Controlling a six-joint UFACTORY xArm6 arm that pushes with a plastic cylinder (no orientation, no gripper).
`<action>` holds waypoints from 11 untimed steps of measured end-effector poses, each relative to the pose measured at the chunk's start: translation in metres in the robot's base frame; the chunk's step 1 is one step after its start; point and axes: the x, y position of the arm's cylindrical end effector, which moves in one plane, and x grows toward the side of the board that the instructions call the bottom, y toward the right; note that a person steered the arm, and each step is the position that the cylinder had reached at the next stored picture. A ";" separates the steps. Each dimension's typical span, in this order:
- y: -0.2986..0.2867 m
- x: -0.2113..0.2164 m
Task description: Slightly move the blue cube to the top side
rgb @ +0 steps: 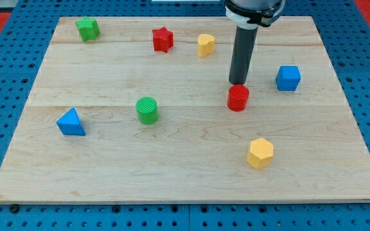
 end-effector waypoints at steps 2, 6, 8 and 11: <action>0.013 0.000; 0.085 0.031; 0.054 -0.029; 0.138 -0.020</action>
